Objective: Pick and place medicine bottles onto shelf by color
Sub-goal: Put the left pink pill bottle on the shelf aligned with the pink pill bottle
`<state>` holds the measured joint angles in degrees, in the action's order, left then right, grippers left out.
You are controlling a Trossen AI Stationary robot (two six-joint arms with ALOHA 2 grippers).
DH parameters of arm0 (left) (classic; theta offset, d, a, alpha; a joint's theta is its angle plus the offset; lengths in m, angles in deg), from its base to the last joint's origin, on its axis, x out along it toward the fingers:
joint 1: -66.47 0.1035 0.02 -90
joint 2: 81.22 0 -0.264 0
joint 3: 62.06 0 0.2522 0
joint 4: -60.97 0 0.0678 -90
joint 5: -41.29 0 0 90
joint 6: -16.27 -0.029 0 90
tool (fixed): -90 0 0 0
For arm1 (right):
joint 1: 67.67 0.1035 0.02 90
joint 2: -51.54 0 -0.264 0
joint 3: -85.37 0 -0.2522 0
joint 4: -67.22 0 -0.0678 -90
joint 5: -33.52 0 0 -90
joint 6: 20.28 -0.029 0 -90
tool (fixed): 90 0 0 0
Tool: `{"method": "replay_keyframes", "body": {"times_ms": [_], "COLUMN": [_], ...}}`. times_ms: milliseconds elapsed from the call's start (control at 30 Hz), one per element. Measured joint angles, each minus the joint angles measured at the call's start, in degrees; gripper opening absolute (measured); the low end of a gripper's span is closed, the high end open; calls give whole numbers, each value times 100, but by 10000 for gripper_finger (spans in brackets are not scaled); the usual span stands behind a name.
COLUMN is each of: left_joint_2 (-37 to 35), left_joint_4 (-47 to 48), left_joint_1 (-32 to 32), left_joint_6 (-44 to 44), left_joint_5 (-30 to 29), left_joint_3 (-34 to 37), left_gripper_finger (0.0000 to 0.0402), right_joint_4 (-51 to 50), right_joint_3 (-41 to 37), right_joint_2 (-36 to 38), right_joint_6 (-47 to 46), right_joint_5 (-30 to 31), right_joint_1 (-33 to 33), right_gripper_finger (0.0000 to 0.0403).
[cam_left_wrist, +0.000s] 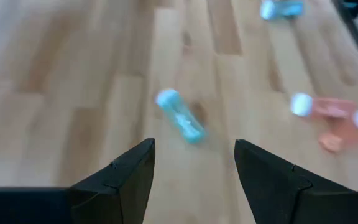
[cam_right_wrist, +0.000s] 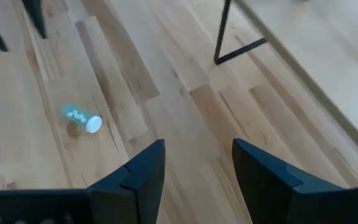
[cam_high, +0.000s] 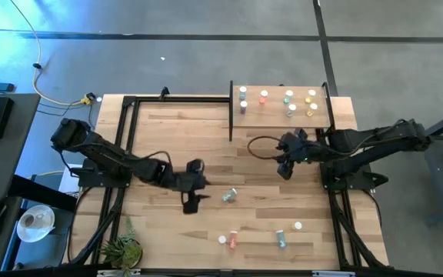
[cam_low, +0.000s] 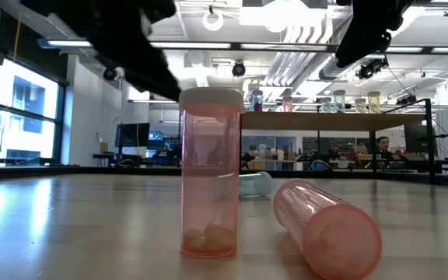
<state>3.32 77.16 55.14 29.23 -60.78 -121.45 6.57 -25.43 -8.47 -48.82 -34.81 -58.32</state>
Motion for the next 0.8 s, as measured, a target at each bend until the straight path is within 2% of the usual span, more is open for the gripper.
{"method": "replay_keyframes", "body": {"times_ms": [300, 533, 633, 800], "left_joint_2": [0, 146, 473, 1060], "left_joint_4": [-1096, -1674, -2280, -2668], "left_joint_1": [-865, -1269, -1387, -1502], "left_joint_6": [790, 776, 549, 135], "left_joint_5": [-248, -271, -258, -249], "left_joint_3": [580, 633, 602, 445], "left_gripper_finger": [209, 209, 209, 209], "right_joint_4": [877, 1443, 1585, 1674], "right_joint_3": [-2, -2, -2, -2], "right_joint_2": [-647, -1012, -1074, -1083], "right_joint_6": [162, 201, 201, 284], "right_joint_5": [-42, -44, -42, -38], "right_joint_1": [521, 783, 807, 806], "right_gripper_finger": [177, 177, 177, 177]}}
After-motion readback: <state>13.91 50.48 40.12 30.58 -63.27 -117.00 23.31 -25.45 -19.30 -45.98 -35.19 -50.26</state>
